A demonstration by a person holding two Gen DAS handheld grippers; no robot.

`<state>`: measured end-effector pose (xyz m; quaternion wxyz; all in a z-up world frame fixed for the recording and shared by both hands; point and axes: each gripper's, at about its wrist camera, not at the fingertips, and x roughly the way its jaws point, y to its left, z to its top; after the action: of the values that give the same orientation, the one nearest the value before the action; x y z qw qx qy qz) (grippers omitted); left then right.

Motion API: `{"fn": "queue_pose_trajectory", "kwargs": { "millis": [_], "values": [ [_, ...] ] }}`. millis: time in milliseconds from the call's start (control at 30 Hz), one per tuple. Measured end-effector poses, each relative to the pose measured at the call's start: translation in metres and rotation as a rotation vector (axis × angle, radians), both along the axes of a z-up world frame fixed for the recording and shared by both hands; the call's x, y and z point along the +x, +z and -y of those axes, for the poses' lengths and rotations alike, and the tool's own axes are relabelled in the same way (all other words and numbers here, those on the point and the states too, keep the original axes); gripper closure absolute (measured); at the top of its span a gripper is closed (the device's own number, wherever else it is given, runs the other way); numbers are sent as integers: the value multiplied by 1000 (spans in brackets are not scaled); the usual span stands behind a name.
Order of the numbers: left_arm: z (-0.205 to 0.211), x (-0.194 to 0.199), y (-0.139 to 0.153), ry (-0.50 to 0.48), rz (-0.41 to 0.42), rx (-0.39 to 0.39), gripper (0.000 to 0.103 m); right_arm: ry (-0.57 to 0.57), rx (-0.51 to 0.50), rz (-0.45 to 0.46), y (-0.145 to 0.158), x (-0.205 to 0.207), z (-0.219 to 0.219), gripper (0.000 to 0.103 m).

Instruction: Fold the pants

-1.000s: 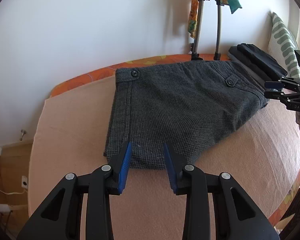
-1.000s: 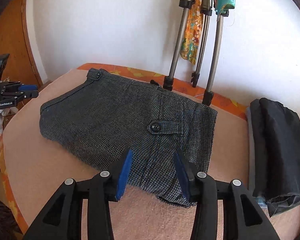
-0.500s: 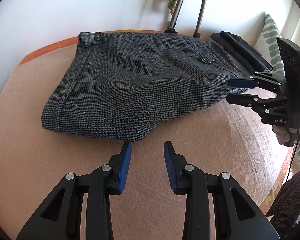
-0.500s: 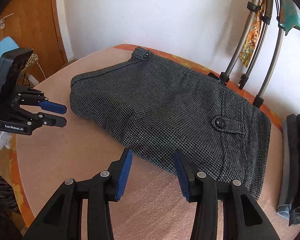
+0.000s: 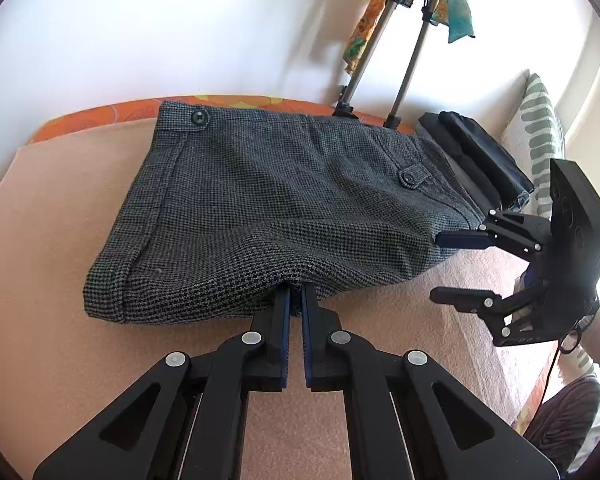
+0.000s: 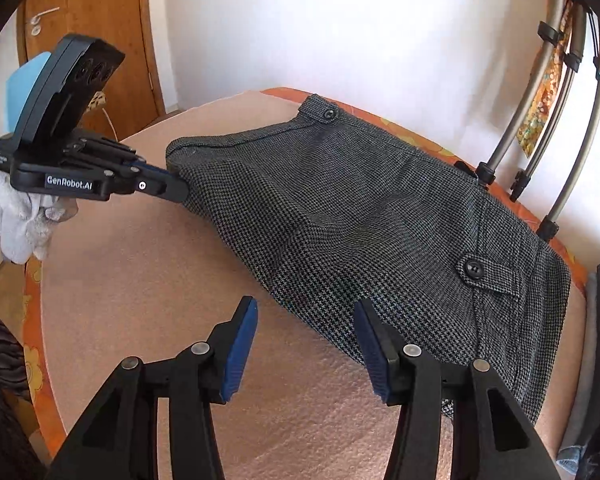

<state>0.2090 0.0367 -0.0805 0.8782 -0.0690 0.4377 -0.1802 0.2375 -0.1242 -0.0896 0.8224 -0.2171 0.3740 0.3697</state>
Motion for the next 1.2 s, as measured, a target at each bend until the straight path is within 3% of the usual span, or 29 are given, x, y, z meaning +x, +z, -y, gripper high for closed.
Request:
{"fn": "queue_pose_trajectory", "kwargs": {
  "millis": [67,233,367,467,500,633,867,933,1000,1100,1167,1200],
  "values": [
    [1,9,6,3,13,2,99,26,-32,17,-3,-1,-10,46],
    [-1,30,7,1,11,27,99,67,-203,171,-16,-2,-38,47],
    [-3,47,1,21,-4,38,99,61,-277,193,-24,14,-47,67],
    [-11,52,4,38,-19,-9,97,55,-249,136,-21,26,-46,77],
    [-13,49,8,43,-6,-18,93,53,-243,122,-20,29,-46,81],
    [-18,21,24,29,34,-16,89,51,-233,100,-20,33,-49,87],
    [2,-26,7,-19,39,37,89,23,-180,53,-19,38,-45,88],
    [10,-24,-1,-17,44,86,78,21,-180,51,-19,37,-45,88],
    [16,-15,-7,-9,32,87,74,17,-179,46,-18,36,-45,88],
    [24,-3,-12,-2,51,119,74,9,-168,32,-16,37,-44,90],
    [26,2,-13,-24,45,81,76,7,-165,32,-13,36,-43,92],
    [26,3,-13,-29,39,66,88,6,-165,33,-12,35,-42,93]
  ]
}}
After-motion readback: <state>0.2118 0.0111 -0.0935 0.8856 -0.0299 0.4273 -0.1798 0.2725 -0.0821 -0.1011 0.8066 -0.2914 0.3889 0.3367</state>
